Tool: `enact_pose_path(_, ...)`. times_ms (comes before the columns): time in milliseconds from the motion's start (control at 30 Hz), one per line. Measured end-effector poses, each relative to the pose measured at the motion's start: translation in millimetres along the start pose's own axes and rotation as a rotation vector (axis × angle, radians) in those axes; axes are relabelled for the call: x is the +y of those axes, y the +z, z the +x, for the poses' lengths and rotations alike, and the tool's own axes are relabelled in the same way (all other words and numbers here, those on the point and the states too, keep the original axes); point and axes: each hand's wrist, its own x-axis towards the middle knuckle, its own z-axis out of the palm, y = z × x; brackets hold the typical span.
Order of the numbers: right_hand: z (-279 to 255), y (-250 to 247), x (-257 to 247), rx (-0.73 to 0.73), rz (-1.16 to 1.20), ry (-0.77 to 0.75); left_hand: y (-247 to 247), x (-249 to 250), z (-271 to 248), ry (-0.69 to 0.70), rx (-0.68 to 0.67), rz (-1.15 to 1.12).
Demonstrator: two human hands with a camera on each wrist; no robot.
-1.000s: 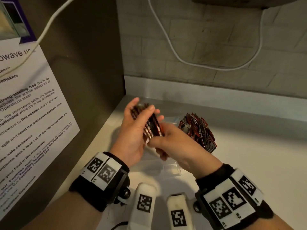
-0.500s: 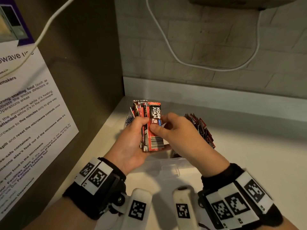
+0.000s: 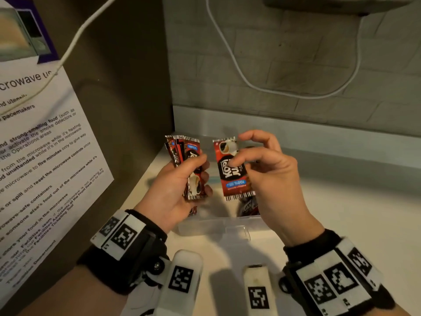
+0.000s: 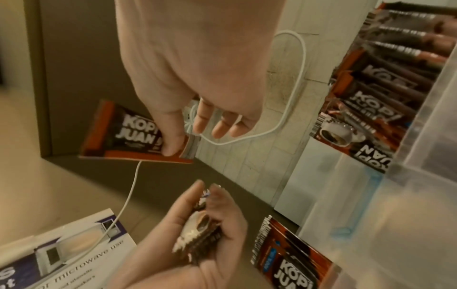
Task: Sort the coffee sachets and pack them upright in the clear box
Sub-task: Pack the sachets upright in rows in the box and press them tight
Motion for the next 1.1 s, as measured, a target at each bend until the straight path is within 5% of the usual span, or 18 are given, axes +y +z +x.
enact_pose_path(200, -7.1, 2.6, 10.8, -0.043, -0.040, 0.037, 0.3, 5.9, -5.6, -0.058, -0.165, 0.025)
enact_pose_path(500, -12.7, 6.8, 11.2, 0.011, 0.196, 0.331, -0.9, 9.7, 4.5, 0.146, 0.060, -0.131)
enact_pose_path(700, 0.8, 19.9, 9.4, 0.181, 0.439, 0.326, -1.9, 0.7, 2.0, 0.144, -0.053, 0.047)
enact_pose_path(800, 10.7, 20.5, 8.1, 0.235, 0.505, 0.292, -8.3, 4.5, 4.4, 0.199, 0.013, 0.040)
enact_pose_path(933, 14.5, 16.2, 17.4, 0.193, 0.109, 0.335, -34.7, 19.8, 12.8, 0.275, 0.267, -0.069)
enact_pose_path(1100, 1.1, 27.2, 51.4, -0.170, -0.467, 0.537, -57.8, 15.5, 18.8, 0.180, 0.441, -0.041)
